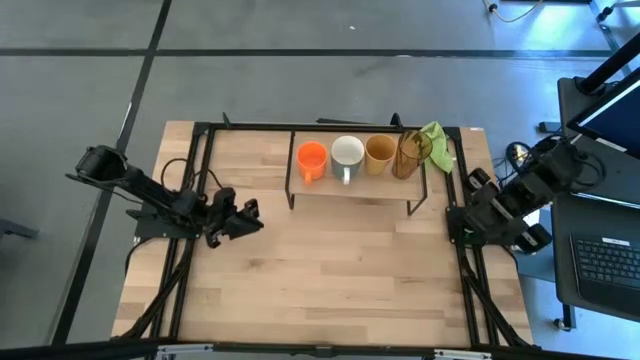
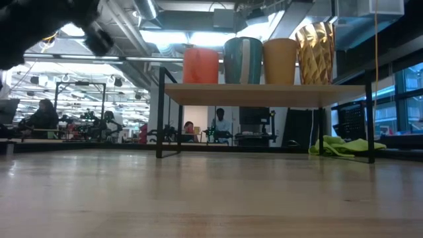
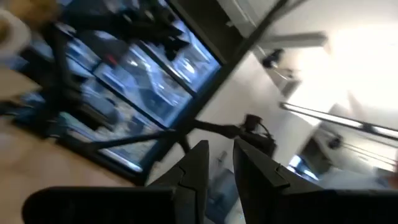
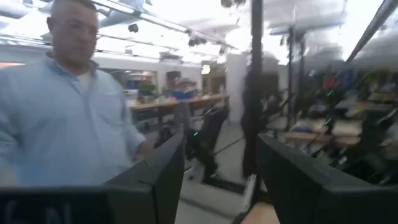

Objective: Stack small to large cups/mugs on shelf
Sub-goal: Return to Home Position

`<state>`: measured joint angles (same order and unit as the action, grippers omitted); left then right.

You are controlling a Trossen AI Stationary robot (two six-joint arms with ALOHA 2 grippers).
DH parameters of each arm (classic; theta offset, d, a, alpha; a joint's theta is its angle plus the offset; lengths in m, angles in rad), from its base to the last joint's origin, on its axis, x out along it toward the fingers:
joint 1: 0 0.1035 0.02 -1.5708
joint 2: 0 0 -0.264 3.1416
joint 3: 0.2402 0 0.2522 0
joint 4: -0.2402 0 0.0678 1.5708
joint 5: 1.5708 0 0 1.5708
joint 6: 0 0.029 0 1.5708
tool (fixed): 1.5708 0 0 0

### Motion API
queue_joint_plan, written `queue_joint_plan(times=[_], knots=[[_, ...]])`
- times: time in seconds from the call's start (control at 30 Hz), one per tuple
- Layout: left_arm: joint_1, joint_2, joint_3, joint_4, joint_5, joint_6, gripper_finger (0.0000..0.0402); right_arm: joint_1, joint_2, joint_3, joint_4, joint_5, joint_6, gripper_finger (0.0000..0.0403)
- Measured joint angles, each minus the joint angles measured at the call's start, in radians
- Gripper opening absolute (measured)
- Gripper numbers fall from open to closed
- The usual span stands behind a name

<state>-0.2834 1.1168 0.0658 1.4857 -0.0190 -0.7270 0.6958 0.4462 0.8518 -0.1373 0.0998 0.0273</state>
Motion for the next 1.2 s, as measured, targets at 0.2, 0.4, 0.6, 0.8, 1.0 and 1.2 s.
queue_joint_plan(times=[0.2,0.4,0.6,0.8,1.0,1.2], knots=[[0.002,-0.018,-0.059,0.059,0.024,0.138,0.0069,-0.001,-0.163,-0.132,0.049,-0.175,-0.113,0.0200],[0.007,-0.024,-0.059,0.014,0.055,0.268,0.0069,-0.001,-0.338,-0.320,0.132,-0.167,-0.118,0.0200],[0.066,-0.025,-0.059,-0.117,0.068,0.269,0.0069,0.000,-0.443,-0.488,0.190,-0.132,-0.136,0.0200],[0.113,-0.024,-0.059,-0.310,0.118,0.239,0.0069,-0.002,-0.445,-0.606,0.246,-0.080,-0.118,0.0200],[0.128,-0.024,-0.059,-0.441,0.141,0.342,0.0069,0.000,-0.444,-0.748,0.343,-0.170,-0.206,0.0200],[0.128,-0.025,-0.059,-0.588,0.195,0.416,0.0069,0.000,-0.438,-0.845,0.377,-0.206,-0.190,0.0200]])
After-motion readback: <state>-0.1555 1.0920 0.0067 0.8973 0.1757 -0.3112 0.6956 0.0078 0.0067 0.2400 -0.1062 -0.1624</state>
